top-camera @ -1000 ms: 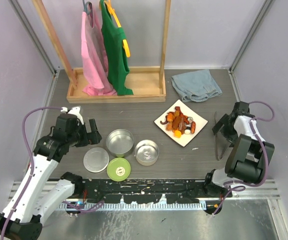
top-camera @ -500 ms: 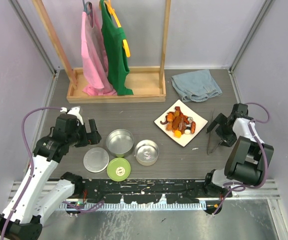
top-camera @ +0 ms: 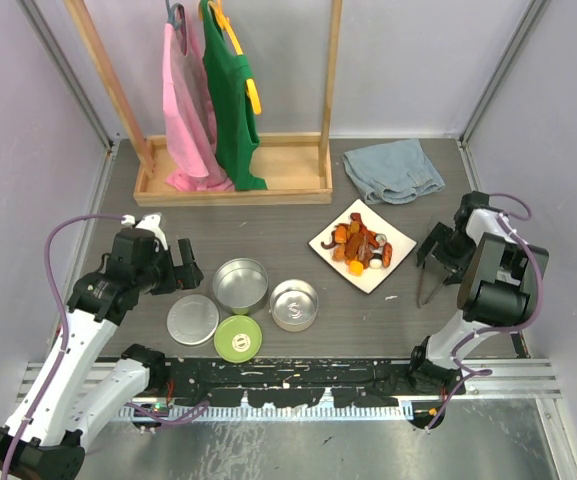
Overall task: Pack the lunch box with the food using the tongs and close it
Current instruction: Pick up the clamp at the center of the board.
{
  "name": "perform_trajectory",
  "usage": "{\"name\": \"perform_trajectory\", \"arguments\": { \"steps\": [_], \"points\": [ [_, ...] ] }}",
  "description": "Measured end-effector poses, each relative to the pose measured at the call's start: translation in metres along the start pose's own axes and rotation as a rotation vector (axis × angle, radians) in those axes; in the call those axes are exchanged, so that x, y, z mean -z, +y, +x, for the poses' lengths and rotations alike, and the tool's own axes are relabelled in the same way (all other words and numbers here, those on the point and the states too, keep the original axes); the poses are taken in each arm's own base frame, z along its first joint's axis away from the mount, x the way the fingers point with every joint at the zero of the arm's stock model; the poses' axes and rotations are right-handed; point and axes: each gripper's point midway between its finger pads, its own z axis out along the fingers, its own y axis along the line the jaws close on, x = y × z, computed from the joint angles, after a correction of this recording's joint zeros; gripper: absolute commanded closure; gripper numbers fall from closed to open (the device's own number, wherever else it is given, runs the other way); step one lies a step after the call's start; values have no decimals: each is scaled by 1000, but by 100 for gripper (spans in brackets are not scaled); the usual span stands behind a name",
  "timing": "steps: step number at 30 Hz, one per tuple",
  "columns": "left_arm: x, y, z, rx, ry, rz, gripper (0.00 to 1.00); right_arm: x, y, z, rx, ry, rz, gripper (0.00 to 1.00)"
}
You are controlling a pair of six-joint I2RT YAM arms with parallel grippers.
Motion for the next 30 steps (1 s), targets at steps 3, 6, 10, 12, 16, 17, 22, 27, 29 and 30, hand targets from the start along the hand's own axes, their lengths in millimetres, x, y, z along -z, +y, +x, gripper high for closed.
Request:
{"name": "perform_trajectory", "arguments": {
  "steps": [3, 6, 10, 12, 16, 17, 22, 27, 29, 30],
  "points": [
    [0, 0, 0, 0, -1, -1, 2, -1, 9, -4, 58, 17, 4, 12],
    [0, 1, 0, 0, -3, -5, 2, -11, 17, -5, 114, 50, 29, 12],
    [0, 1, -1, 0, -6, -6, 2, -14, 22, 0, 161, 70, 59, 13],
    [0, 1, -1, 1, -6, -7, 2, -14, 23, 0, 165, 69, 61, 13],
    [0, 2, -1, 1, -7, -10, 2, -15, 24, 1, 157, 72, 58, 9],
    [0, 2, -1, 1, -7, -10, 2, -15, 24, 1, 158, 72, 58, 8],
    [0, 2, -1, 1, -7, -10, 2, -15, 24, 1, 156, 85, 55, 9],
    [0, 2, -1, 0, -7, -10, 2, -15, 24, 0, 150, 113, 52, 13],
    [0, 2, -1, 0, -7, -10, 2, -15, 23, 0, 145, 115, 52, 13],
    [0, 2, -1, 1, -7, -10, 2, -16, 23, 0, 145, 116, 52, 11]
  ]
}}
